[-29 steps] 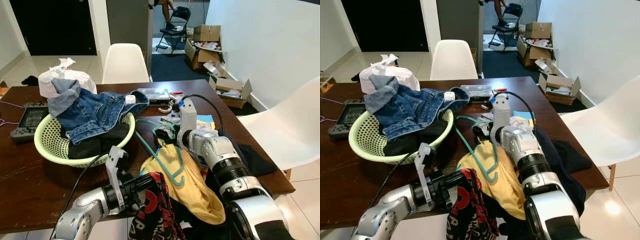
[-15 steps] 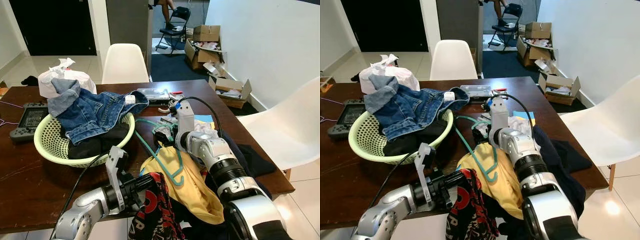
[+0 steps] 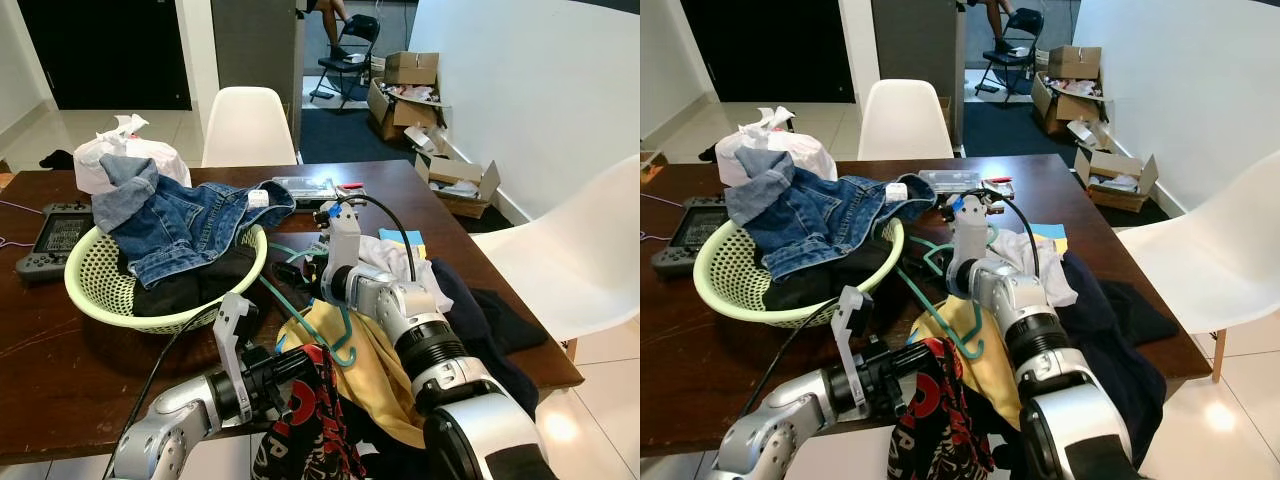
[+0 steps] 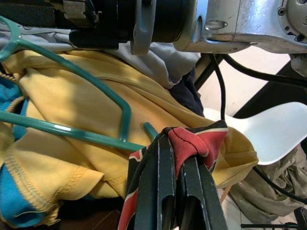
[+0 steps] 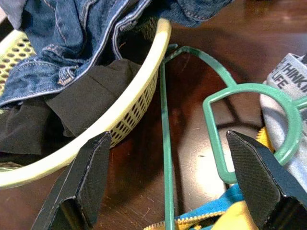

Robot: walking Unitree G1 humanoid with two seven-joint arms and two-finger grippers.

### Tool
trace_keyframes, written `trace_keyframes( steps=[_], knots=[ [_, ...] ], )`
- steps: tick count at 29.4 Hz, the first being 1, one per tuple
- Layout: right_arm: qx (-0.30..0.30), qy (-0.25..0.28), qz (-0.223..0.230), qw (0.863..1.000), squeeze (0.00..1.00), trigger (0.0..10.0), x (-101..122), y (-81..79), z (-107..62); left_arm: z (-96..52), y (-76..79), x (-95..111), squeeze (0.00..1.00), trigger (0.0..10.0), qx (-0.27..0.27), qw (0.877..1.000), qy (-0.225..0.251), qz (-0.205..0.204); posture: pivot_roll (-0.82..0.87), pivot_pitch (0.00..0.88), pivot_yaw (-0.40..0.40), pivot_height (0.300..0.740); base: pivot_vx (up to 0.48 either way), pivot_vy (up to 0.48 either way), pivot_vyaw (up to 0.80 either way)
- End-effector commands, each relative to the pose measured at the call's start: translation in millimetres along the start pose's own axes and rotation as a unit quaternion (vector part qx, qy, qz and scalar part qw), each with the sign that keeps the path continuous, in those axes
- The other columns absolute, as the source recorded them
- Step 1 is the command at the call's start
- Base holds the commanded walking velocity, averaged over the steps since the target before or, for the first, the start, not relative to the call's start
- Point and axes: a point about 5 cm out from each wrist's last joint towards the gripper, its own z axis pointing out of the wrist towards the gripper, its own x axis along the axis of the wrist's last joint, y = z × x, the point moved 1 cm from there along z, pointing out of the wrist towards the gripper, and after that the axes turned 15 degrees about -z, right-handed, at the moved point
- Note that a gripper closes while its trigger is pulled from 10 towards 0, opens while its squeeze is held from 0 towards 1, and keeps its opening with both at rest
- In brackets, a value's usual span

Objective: Hang hanger

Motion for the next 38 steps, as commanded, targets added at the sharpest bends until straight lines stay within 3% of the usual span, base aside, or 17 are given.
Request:
trace_keyframes(
  steps=[1, 7, 12, 17, 27, 38],
  knots=[
    [0.001, 0.000, 0.002, 1.000, 0.00, 10.0, 0, -0.1, 1.3, 4.0, 5.8, 4, 0.00, 10.0, -0.012, 1.000, 0.014, 0.007, 0.10, 0.000, -0.098, 0.740, 0.000, 0.000, 0.00],
    [-0.014, 0.006, -0.014, 1.000, 0.00, 10.0, 0, 4.3, 0.5, 4.6, 6.6, 4, 0.00, 10.0, -0.014, 1.000, 0.015, 0.006, 0.10, 0.000, -0.099, 0.740, 0.000, 0.000, 0.00],
    [-0.060, -0.028, -0.021, 0.998, 0.00, 10.0, -7, 23.6, -3.6, 5.4, 7.6, 4, 0.00, 10.0, -0.016, 1.000, 0.016, 0.005, 0.10, 0.000, -0.101, 0.740, 0.000, 0.000, 0.00],
    [-0.075, -0.031, -0.016, 0.997, 0.00, 10.0, -5, 30.2, -3.7, 6.0, 9.6, 4, 0.00, 10.0, -0.018, 1.000, 0.016, 0.004, 0.11, 0.002, -0.105, 0.740, 0.000, 0.000, 0.00],
    [-0.077, -0.030, -0.015, 0.996, 0.00, 10.0, -2, 27.3, 0.5, 1.7, 18.7, 3, 0.00, 10.0, -0.023, 0.999, 0.024, -0.004, 0.12, 0.047, -0.108, 0.740, 0.000, 0.000, 0.00],
    [-0.007, -0.042, 0.035, 0.999, 0.00, 10.0, -8, 1.7, 11.0, -5.1, 32.1, 0, 0.00, 10.0, -0.030, 0.999, 0.022, -0.013, 0.15, 0.102, -0.107, 0.740, 0.000, 0.000, 0.00]
  ],
)
